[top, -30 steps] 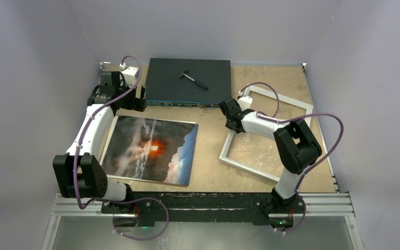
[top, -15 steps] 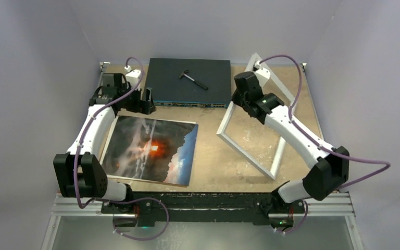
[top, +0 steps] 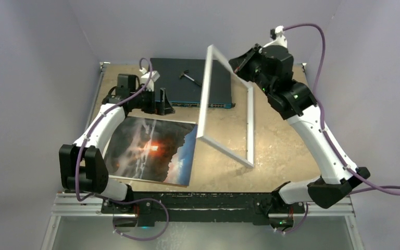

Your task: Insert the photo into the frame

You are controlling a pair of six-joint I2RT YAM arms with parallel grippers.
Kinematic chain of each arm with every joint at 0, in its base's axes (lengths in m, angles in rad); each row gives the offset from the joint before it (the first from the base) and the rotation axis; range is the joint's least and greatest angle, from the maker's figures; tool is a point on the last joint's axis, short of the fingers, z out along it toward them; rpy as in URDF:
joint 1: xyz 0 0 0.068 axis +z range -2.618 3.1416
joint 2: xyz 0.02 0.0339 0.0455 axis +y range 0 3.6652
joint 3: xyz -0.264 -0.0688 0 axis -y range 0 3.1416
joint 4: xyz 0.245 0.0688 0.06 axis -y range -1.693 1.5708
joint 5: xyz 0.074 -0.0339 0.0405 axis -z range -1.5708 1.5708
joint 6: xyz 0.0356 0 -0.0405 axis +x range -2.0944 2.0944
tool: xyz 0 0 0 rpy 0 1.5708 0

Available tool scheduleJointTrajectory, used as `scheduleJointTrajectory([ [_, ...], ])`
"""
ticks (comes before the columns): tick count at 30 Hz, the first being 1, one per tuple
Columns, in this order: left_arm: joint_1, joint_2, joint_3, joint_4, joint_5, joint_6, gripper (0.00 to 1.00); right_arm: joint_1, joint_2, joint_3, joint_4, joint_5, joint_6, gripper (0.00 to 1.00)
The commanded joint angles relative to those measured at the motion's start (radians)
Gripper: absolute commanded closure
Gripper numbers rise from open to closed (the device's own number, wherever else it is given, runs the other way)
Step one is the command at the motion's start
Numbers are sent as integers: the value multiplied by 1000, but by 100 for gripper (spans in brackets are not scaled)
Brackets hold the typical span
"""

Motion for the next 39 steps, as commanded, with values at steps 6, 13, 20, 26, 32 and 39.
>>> scheduleJointTrajectory([
  [6,-206,84,-72,200,49,-173,0,6,5,169,19,-32,-12,100],
  [13,-177,76,-70,290,37,-234,0,9,77,3,-44,52,-87,52],
  [20,69,52,-12,205,155,-216,0,102,190,-135,31,87,-100,19],
  [26,230,61,51,59,113,-100,0,256,407,-16,-15,193,-83,3],
  [32,263,47,62,0,-3,-67,0,326,632,99,-107,296,-24,2],
  [39,271,26,51,-24,-99,-67,0,329,732,100,-57,310,0,8],
])
